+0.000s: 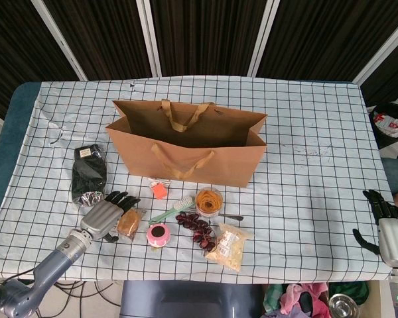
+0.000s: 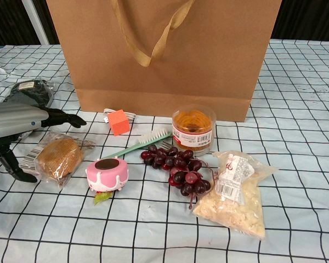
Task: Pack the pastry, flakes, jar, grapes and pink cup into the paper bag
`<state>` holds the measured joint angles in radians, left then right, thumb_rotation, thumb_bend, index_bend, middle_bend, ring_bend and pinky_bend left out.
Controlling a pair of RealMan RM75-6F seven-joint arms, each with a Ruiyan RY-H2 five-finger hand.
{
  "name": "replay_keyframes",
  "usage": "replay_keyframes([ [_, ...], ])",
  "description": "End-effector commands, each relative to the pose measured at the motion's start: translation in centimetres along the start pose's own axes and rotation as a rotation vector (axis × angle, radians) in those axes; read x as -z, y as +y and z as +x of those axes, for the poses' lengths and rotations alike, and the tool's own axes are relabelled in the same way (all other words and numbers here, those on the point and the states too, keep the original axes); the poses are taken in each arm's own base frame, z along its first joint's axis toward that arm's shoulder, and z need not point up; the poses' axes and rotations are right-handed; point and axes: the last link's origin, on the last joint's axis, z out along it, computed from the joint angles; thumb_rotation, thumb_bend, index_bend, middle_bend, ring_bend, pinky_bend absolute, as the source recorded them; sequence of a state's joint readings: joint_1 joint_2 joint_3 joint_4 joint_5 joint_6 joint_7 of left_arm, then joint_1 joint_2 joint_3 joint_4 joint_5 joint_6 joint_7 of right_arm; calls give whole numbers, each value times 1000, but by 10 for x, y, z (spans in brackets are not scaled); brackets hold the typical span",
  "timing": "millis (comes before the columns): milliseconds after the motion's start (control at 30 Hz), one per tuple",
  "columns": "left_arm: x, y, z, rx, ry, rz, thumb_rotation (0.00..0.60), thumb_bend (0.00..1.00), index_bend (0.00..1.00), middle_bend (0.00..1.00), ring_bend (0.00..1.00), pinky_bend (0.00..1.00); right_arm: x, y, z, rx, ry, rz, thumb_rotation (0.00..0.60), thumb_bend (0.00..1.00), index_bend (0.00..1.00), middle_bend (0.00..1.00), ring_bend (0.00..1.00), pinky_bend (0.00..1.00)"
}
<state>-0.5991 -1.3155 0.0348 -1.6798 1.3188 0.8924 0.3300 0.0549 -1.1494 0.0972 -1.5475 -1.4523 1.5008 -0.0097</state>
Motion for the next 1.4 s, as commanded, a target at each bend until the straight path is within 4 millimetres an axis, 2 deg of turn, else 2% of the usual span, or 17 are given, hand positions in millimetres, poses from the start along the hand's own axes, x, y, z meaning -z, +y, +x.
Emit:
replay_keyframes([
  [33,-1,0,0,-2,-1,-3,600,42,50,90,0,66,0,0,0,1,0,-1,600,203,114,94,212,241],
  [500,-5,-1,-4,-16,1,-12,600,87,93,128,16,69,0,0,0,-4,6,-2,600,204,114,94,213,242],
  [833,-7,1,-9,-30,18,-30,600,143,145,218,75,104,2,-1,1,-3,5,3,600,204,114,95,213,242],
  [1133,-8,0,-6,-37,52,-24,600,279,242,326,218,257,1,-1,0,-7,0,4,600,204,114,95,213,241],
  [1400,-3,-1,1,-16,104,-26,600,296,285,352,238,272,1,-1,0,-8,-3,3,600,204,114,95,214,241],
])
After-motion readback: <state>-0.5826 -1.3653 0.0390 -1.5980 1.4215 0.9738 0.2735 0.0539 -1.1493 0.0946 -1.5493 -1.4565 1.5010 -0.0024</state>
